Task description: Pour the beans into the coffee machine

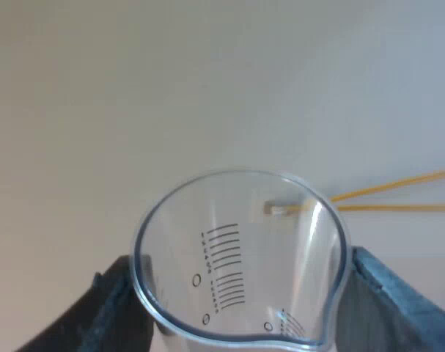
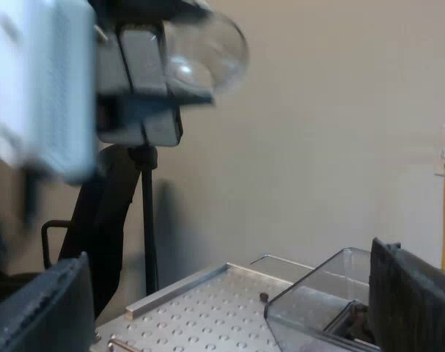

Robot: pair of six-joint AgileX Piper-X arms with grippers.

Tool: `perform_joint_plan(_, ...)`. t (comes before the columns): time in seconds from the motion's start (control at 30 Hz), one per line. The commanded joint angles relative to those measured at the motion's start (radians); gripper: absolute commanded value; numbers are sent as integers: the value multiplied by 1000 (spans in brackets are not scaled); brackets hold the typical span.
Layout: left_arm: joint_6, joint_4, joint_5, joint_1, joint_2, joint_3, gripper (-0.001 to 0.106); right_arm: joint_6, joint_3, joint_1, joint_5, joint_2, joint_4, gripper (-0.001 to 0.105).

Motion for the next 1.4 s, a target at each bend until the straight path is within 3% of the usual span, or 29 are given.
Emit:
perform_joint_plan(0.03,-546,60,-19,20,-45,-7,0,-6,-11,-2,-24,20,-15,78)
perform_joint_plan(0.07,-582,72,-19,30,-51,-7,0,-6,-11,-2,-24,20,-15,78)
perform_joint_plan(0.1,-696,120,-13,75,-83,-7,0,-6,-11,-2,-76,31,-15,78)
perform_joint_plan(0.17,-786,160,21,140,-108,-7,0,-6,-11,2,-102,40,-15,78)
perform_joint_plan(0.23,-849,204,95,211,-131,-5,0,-3,-11,2,-118,52,-12,78)
perform_joint_plan(0.3,-867,217,125,251,-139,-4,0,7,-11,5,-127,58,-12,78)
perform_joint_plan(0.33,-891,238,178,302,-150,3,0,29,-11,22,-127,76,-12,78)
perform_joint_plan(0.37,-968,244,274,423,-186,43,0,34,-11,32,-127,87,-12,78)
perform_joint_plan(0.4,-975,244,279,434,-189,47,0,36,-11,42,-127,97,-12,78)
perform_joint_plan(0.43,-1027,238,314,501,-214,89,0,35,-11,58,-127,114,-12,78)
perform_joint_plan(0.5,-1067,215,344,576,-241,146,0,39,-11,80,-127,140,-12,78)
perform_joint_plan(0.6,-1098,177,358,625,-265,207,0,65,-11,106,-127,196,-12,78)
perform_joint_plan(0.63,-1151,105,372,692,-312,340,0,73,-11,109,-127,208,-12,78)
perform_joint_plan(0.8,-1195,-6,393,725,-357,541,0,151,-11,118,-127,302,-12,78)
perform_joint_plan(0.93,-1266,-120,393,725,-363,712,0,168,-8,118,-127,334,-12,78)
perform_joint_plan(1.1,-1271,-271,397,739,-363,858,0,179,-5,118,-131,355,-14,78)
perform_joint_plan(1.13,-1283,-319,397,751,-363,899,0,221,-2,118,-173,479,-31,78)
perform_joint_plan(1.23,-1322,-421,404,794,-352,988,0,225,-2,118,-173,540,-68,78)
perform_joint_plan(1.4,-1322,-573,416,827,-309,1108,0,267,1,118,-177,617,-141,78)
